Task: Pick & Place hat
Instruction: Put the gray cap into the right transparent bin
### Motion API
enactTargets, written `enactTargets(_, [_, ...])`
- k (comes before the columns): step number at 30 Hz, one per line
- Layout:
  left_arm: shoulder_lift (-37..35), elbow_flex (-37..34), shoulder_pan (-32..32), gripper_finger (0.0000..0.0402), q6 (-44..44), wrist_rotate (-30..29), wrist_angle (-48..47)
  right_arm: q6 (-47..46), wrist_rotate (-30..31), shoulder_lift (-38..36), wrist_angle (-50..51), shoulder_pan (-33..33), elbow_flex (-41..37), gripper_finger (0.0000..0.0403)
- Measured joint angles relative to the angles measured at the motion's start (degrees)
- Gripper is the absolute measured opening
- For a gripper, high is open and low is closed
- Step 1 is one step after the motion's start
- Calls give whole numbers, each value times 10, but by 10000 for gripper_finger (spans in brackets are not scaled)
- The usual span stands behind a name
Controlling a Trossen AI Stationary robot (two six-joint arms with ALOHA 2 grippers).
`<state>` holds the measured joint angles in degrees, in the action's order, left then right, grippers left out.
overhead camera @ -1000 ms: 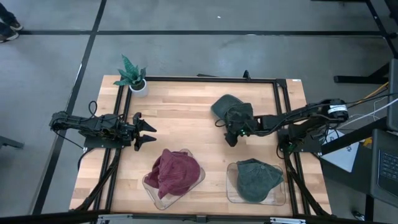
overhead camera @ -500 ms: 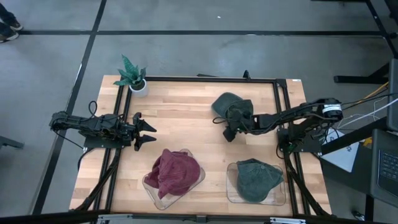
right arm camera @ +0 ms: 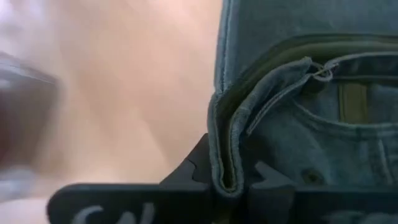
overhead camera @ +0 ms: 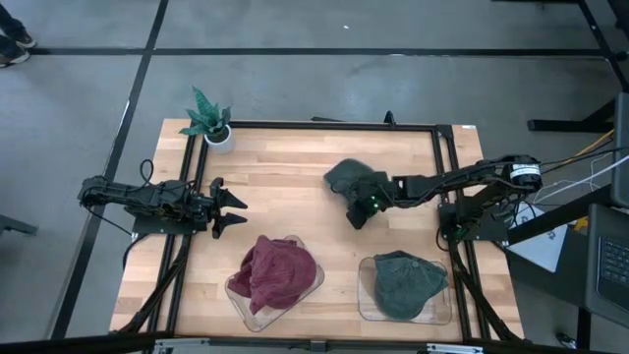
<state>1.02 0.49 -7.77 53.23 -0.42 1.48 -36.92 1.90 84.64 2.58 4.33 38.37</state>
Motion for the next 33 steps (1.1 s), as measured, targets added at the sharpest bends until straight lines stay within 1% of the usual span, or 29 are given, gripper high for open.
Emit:
enactTargets(4, [0,0,0,217,0,0,0,-8,-111,0,-28,22,38,8])
enactTargets(10, [0,0,0,214,0,0,0,-36,-275,0,-31,59,113,8])
enactTargets(13, [0,0,0,216,0,0,0,-49,-343,-1,-33,71,145,8])
enactTargets(15, [0,0,0,216,0,0,0,-60,-378,-1,-43,76,157,8])
enactTargets(18, [0,0,0,214,0,0,0,-76,-414,-1,-77,84,163,8])
enactTargets(20, [0,0,0,214,0,0,0,-78,-424,-1,-92,93,157,8])
enactTargets(24, [0,0,0,217,0,0,0,-86,-435,4,-88,113,118,8])
enactTargets(26, [0,0,0,217,0,0,0,-106,-463,10,-106,118,92,8])
enactTargets(29, [0,0,0,215,0,0,0,-135,-503,19,-161,117,57,8])
enactTargets(33, [0,0,0,215,0,0,0,-141,-501,19,-180,125,37,8])
